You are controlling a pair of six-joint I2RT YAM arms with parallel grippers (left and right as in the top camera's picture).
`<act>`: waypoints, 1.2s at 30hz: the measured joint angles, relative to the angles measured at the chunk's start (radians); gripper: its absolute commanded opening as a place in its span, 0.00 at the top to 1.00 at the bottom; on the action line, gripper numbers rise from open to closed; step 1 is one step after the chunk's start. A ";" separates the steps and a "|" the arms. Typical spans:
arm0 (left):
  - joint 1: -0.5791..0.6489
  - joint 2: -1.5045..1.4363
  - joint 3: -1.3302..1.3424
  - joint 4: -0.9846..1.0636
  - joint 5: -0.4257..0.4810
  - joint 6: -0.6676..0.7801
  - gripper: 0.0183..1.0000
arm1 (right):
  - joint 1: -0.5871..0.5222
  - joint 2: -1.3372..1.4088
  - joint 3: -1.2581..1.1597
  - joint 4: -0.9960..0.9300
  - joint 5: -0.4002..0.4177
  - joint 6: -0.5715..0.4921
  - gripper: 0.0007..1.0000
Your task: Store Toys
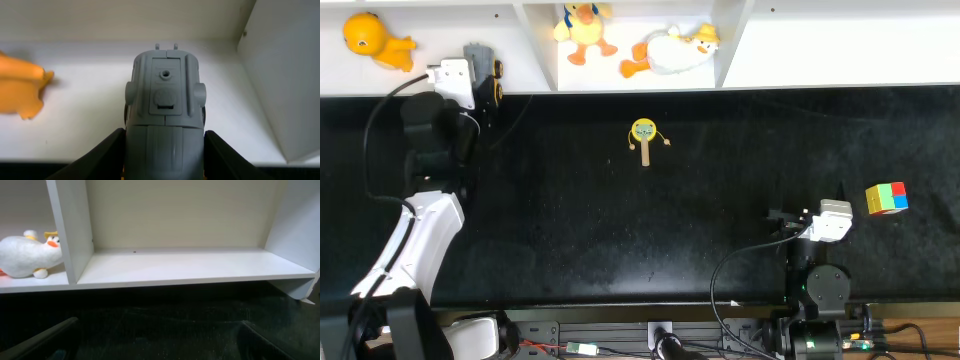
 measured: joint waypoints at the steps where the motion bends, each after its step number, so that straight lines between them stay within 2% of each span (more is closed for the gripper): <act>1: 0.000 0.000 0.005 0.006 0.000 0.000 0.76 | 0.000 0.000 0.000 0.000 0.000 0.000 0.00; 36: 0.000 0.128 0.086 0.117 0.000 0.000 0.76 | 0.000 0.000 0.000 0.000 0.000 0.000 0.00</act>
